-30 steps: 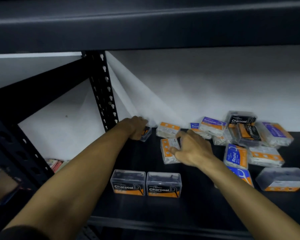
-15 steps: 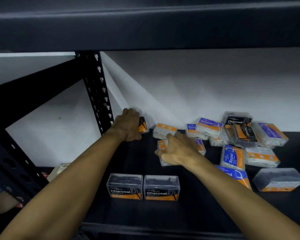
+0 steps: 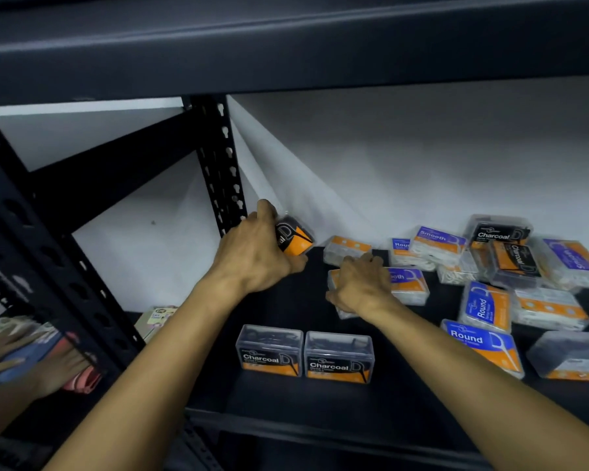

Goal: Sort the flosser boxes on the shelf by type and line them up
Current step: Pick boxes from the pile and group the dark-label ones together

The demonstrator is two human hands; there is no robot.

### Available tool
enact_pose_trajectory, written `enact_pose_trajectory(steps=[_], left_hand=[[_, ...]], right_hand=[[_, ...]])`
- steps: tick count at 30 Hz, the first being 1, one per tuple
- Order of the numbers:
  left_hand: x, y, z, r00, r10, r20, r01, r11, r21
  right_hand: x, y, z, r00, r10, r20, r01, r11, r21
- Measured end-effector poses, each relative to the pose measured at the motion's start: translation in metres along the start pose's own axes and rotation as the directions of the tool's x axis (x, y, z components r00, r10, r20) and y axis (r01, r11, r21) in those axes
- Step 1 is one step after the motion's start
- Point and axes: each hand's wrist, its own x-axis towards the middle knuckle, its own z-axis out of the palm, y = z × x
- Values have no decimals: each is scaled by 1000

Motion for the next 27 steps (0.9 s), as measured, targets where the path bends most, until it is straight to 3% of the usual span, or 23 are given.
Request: enact_pose_trajectory(steps=[4, 5, 8, 11, 15, 18, 21, 27], left_hand=[[-9, -6, 0, 996, -74, 41, 75, 996, -45], [-10, -8, 1, 994, -95, 60, 100, 991, -90], [-11, -15, 6, 985, -142, 96, 163, 950, -265], [-10, -16, 9, 976, -190, 111, 216, 916, -336], [-9, -16, 15, 971, -158, 178, 227, 846, -483], [-9, -18, 19, 968, -71, 242, 196, 818, -541], [-10, -20, 20, 959, -18, 282, 188, 784, -591], [-19, -9, 9, 932, -94, 349, 322, 659, -680]], right_hand=[[5, 14, 2, 999, -1, 33, -13, 909, 416], [5, 19, 0, 998, -10, 56, -24, 817, 576], [0, 33, -10, 982, -69, 173, -141, 338, 931], [-4, 48, -21, 940, -187, 286, -294, -20, 955], [-6, 62, -27, 910, -218, 353, -400, -233, 886], [-9, 68, -29, 897, -219, 385, -439, -321, 839], [-13, 72, -33, 892, -243, 382, -445, -322, 835], [-14, 77, -31, 954, -133, 270, -278, -48, 959]])
